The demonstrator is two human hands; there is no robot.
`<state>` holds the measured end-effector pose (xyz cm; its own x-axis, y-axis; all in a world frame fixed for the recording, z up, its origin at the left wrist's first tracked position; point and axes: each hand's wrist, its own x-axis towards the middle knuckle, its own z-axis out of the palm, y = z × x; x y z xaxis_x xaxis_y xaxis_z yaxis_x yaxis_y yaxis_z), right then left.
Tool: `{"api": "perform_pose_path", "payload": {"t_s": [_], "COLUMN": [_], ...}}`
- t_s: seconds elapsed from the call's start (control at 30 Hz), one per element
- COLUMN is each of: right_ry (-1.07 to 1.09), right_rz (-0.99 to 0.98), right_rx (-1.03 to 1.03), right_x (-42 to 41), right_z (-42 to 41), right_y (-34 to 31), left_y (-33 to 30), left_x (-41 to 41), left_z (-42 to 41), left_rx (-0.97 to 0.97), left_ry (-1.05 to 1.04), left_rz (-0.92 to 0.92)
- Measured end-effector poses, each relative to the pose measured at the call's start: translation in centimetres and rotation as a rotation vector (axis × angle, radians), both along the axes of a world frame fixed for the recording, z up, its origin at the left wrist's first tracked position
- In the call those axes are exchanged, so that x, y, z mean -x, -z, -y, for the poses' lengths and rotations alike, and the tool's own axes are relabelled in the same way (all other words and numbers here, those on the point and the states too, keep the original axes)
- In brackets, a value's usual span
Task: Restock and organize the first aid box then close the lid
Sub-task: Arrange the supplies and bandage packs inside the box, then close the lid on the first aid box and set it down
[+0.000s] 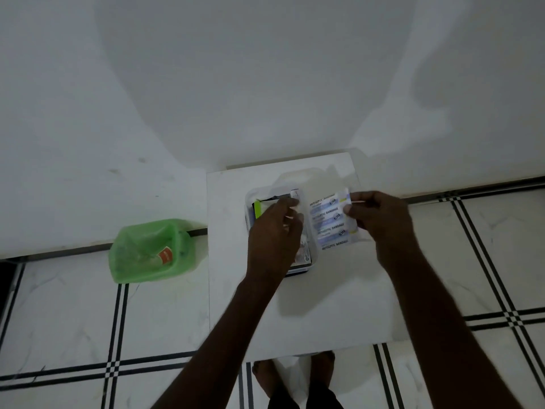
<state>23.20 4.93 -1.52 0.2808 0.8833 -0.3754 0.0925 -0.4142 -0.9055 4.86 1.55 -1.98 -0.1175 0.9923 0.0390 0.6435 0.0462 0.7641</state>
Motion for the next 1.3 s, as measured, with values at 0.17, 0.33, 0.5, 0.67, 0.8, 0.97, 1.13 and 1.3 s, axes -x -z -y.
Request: {"api": "perform_pose_path", "payload": {"t_s": [0.17, 0.33, 0.5, 0.67, 0.8, 0.97, 1.13, 1.3], "right_ry": [-0.228, -0.23, -0.393, -0.404, -0.162, -0.389, -0.672, -0.618], "right_rz": [-0.229, 0.034, 0.622, 0.737, 0.748, 0.409, 0.685, 0.888], "right_rx": [-0.067, 0.004, -0.151, -0.353, -0.381, 0.312, 0.142, 0.144], "right_x": [2.0, 5.5, 8.0, 8.1, 6.2, 3.4, 4.5, 6.0], "right_z": [-0.5, -1.4, -0.5, -0.7, -0.7, -1.3, -1.0, -0.3], "right_y": [-5.4, -1.4, 1.7, 2.7, 4.3, 8.8, 10.9, 10.9], "left_y": [-1.8, -1.3, -0.2, 1.2, 2.2, 2.4, 3.2, 1.8], "left_x": [1.4, 4.0, 4.4, 4.3, 4.7, 6.7, 8.0, 9.7], "left_z": [-1.1, -1.0, 0.1, 1.1, 1.0, 0.1, -0.1, 0.1], "left_rx": [0.301, 0.174, 0.205, 0.188, 0.184, 0.303, 0.286, 0.29], "left_ry": [-0.083, -0.259, -0.208, -0.215, -0.335, -0.279, -0.256, -0.288], "left_rz": [0.535, 0.265, -0.215, -0.207, -0.096, 0.023, 0.102, 0.176]}}
